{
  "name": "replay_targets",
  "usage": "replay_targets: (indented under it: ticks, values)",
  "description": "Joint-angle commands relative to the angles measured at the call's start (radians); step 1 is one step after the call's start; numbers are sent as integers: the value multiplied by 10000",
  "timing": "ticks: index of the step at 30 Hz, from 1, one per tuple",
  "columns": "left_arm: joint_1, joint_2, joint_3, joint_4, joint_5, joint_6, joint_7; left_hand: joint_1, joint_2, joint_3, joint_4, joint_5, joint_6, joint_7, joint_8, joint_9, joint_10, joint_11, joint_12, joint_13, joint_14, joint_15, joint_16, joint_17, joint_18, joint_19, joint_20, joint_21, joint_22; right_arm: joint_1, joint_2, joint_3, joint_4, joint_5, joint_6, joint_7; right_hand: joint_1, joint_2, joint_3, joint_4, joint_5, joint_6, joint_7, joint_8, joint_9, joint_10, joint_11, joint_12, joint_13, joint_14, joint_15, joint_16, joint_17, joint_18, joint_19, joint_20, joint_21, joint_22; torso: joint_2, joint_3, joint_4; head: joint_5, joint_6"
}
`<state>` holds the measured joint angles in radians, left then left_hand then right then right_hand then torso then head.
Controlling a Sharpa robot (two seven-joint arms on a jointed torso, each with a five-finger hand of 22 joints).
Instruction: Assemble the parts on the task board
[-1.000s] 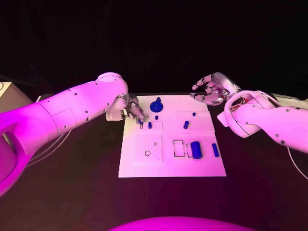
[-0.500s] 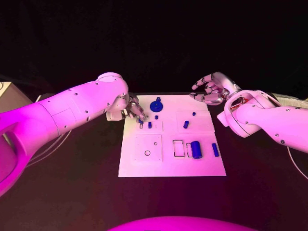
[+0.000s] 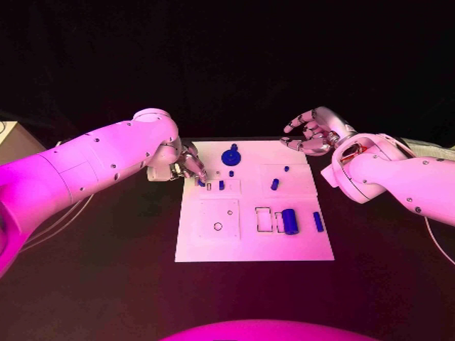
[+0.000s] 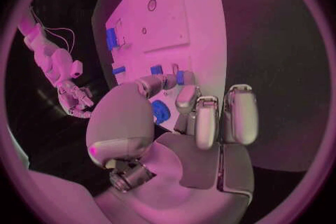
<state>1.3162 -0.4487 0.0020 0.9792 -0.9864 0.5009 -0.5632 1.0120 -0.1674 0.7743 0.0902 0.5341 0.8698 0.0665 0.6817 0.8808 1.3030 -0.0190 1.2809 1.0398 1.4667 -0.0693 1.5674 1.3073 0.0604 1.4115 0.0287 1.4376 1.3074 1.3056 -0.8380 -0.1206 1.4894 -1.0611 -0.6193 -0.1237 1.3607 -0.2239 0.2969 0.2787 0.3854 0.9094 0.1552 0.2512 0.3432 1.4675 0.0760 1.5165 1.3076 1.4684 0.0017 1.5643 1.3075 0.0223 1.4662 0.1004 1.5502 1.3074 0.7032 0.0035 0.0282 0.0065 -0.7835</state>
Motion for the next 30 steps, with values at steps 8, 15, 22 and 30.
replay_targets:
  ticks: [8, 15, 22, 30]
  values:
    - [94, 78, 22, 21, 498, 1032, 16, 223, 74, 2028, -2083, 51, 171, -98, 8, 15, 106, -3, 65, 35, 1041, -44, 34, 2635, -8, 90, -3, 68, 466, -4, 15, 4, 8, -113, 112, 37, -57, -96, 98, -2, 91, -67, -17, 56, 46, 537, -59, 33, 2229, 1005, -74, 31, 2559, -148, 941, -61, -55, 2403, 30, -6, -25, 46, 24]
    - [95, 252, 16, -93, 176, 603, 146, 232, 70, 2019, -2077, 51, 180, -95, -3, 16, 104, 0, 60, 27, 1041, -43, 34, 2635, -1, 73, -2, 54, 442, -4, 39, 4, 5, -115, 115, 39, -57, -96, 98, -2, 91, -67, -17, 56, 46, 537, -59, 33, 2229, 1005, -74, 31, 2559, -148, 941, -61, -55, 2403, 33, -9, -22, 52, 7]
    - [94, 322, 11, -111, -149, 337, 259, 240, 67, 2014, -2074, 52, 184, -93, -10, 18, 109, 2, 64, 33, 1041, -42, 34, 2635, -5, 82, -2, 61, 456, -4, 45, 4, 8, -116, 115, 38, -57, -96, 98, -2, 91, -67, -17, 56, 46, 537, -59, 33, 2229, 1005, -74, 31, 2559, -148, 941, -61, -55, 2403, 31, 3, -18, 52, -10]
    - [90, 410, 3, -142, -399, 238, 341, 240, 67, 2014, -2074, 52, 184, -93, -10, 18, 109, 2, 64, 33, 1041, -42, 34, 2635, -5, 82, -2, 61, 456, -4, 54, 4, 8, -118, 118, 38, -57, -96, 98, -2, 91, -67, -17, 56, 46, 537, -59, 33, 2229, 1005, -74, 31, 2559, -148, 941, -61, -55, 2403, 34, -3, -30, 43, -38]
